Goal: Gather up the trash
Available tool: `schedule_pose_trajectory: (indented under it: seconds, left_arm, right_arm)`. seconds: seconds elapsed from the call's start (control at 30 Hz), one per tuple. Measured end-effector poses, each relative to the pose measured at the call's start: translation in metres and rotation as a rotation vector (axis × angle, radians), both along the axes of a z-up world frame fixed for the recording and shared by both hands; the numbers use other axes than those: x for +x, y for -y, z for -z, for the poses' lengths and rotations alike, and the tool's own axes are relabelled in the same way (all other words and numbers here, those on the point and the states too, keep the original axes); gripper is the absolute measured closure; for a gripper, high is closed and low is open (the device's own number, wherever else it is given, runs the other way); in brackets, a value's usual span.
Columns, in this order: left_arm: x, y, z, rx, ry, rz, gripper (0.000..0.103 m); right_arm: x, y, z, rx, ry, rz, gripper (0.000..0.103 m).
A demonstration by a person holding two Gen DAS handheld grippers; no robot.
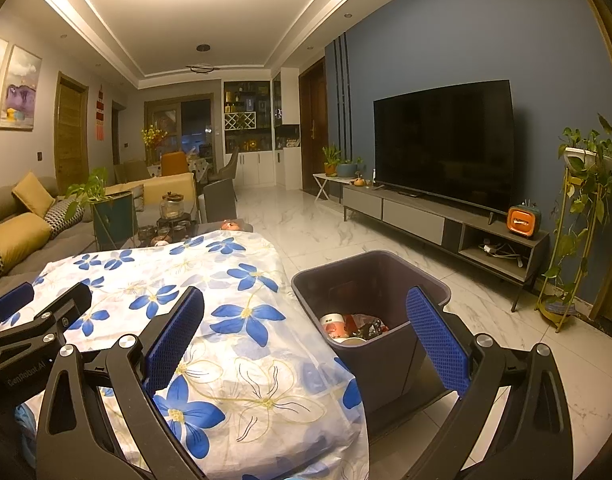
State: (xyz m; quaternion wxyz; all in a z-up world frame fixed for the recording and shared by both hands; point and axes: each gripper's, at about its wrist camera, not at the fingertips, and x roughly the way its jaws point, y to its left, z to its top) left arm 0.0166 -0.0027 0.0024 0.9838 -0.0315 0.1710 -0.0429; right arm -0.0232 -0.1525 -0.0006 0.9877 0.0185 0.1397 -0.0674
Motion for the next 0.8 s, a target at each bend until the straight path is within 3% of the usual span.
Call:
schedule_pose_trajectory:
  seconds: [0.8]
  left_arm:
    - [-0.0003, 0.0017, 0.0, 0.002, 0.001, 0.001, 0.006]
  right_arm:
    - [-0.0031, 0.0003, 0.0002, 0.001, 0.014, 0.005, 0.006]
